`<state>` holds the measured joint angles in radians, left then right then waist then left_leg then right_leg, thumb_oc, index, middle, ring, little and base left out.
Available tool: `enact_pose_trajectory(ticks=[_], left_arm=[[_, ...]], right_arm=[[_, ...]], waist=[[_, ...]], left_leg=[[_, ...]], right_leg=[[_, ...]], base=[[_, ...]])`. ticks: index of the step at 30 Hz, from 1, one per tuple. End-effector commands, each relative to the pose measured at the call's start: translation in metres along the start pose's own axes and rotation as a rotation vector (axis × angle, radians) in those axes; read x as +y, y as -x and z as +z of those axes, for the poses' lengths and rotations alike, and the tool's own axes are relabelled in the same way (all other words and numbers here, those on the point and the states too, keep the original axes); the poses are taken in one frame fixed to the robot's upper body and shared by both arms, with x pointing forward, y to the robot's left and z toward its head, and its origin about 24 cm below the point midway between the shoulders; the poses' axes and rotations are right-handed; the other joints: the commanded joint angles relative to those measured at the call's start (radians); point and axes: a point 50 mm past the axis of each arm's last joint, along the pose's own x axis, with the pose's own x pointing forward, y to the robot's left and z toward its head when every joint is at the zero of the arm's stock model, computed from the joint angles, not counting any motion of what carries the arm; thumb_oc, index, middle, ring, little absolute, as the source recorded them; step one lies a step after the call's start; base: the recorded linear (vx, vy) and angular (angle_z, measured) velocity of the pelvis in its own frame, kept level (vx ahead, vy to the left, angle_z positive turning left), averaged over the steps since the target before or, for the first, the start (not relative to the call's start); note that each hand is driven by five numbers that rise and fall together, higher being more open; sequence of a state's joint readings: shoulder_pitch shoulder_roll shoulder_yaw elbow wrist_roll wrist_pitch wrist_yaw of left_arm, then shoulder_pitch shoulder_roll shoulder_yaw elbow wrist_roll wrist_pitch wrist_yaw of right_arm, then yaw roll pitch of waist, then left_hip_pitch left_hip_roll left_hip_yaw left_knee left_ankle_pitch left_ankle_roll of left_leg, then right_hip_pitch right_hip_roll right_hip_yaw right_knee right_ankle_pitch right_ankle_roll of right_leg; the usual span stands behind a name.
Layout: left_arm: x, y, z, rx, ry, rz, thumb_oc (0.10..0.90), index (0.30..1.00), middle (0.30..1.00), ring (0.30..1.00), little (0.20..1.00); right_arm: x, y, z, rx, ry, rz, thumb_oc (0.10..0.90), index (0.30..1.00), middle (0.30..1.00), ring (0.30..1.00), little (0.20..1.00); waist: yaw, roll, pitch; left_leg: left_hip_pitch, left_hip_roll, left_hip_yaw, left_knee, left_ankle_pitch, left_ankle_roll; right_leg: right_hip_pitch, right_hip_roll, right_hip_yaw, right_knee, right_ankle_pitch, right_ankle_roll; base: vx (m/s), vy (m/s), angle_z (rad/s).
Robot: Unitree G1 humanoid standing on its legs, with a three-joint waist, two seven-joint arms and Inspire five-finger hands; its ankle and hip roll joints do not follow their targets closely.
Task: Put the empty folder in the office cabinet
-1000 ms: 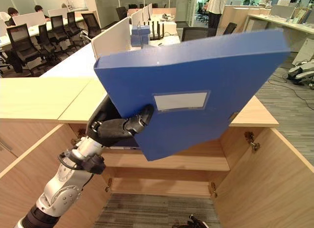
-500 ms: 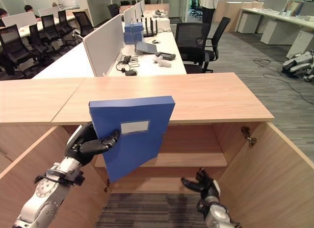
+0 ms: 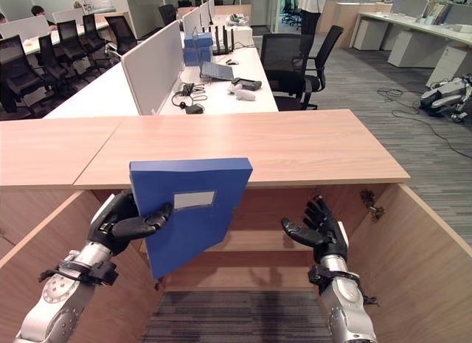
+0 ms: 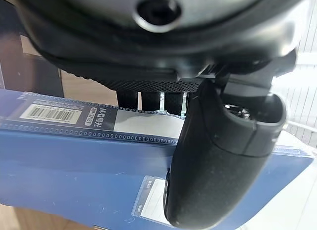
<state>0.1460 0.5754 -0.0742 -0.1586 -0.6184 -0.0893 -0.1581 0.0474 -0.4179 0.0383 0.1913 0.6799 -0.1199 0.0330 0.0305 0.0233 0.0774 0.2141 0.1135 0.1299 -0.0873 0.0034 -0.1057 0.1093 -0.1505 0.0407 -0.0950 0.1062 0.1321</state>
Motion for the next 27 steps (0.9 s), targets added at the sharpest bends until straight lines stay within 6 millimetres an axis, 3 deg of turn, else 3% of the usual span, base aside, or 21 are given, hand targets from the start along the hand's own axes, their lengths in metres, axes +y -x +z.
enact_pose_trajectory(ticks=[1,7,17,27], left_arm=[[-0.001,-0.025,0.069,-0.348,-0.089,-0.089,0.4,0.3,0.3,0.3,0.3],[-0.022,-0.028,0.076,-0.366,-0.074,-0.255,0.4,0.3,0.3,0.3,0.3],[-0.033,-0.027,0.084,-0.396,-0.069,-0.345,0.4,0.3,0.3,0.3,0.3],[-0.042,-0.025,0.082,-0.346,0.025,-0.485,0.4,0.3,0.3,0.3,0.3]], right_arm=[[0.028,-0.02,0.072,-0.306,-0.016,0.234,0.8,0.9,0.9,0.9,0.9],[0.06,-0.022,0.078,-0.272,-0.023,0.473,0.8,0.9,0.9,0.9,0.9],[0.083,-0.019,0.076,-0.235,-0.029,0.639,0.8,0.9,0.9,0.9,0.9],[0.094,-0.018,0.074,-0.197,-0.008,0.734,0.8,0.9,0.9,0.9,0.9]], waist=[[-0.002,-0.015,-0.028],[0.006,-0.023,-0.023],[0.014,-0.028,-0.021],[0.018,-0.025,-0.022]], left_leg=[[-0.02,-0.045,-0.01,0.0,-0.024,0.038],[-0.035,-0.05,-0.014,0.0,-0.022,0.036],[-0.03,-0.046,-0.015,0.0,-0.022,0.034],[-0.03,-0.044,-0.017,0.0,-0.02,0.036]], right_leg=[[0.045,0.012,0.0,0.046,-0.126,0.015],[0.037,0.01,-0.009,0.047,-0.121,0.02],[0.044,0.012,-0.015,0.046,-0.124,0.019],[0.041,0.012,-0.019,0.052,-0.126,0.021]], base=[[0.0,0.0,0.0],[-0.01,-0.002,0.0],[0.0,0.0,0.0],[0.0,0.0,0.0]])
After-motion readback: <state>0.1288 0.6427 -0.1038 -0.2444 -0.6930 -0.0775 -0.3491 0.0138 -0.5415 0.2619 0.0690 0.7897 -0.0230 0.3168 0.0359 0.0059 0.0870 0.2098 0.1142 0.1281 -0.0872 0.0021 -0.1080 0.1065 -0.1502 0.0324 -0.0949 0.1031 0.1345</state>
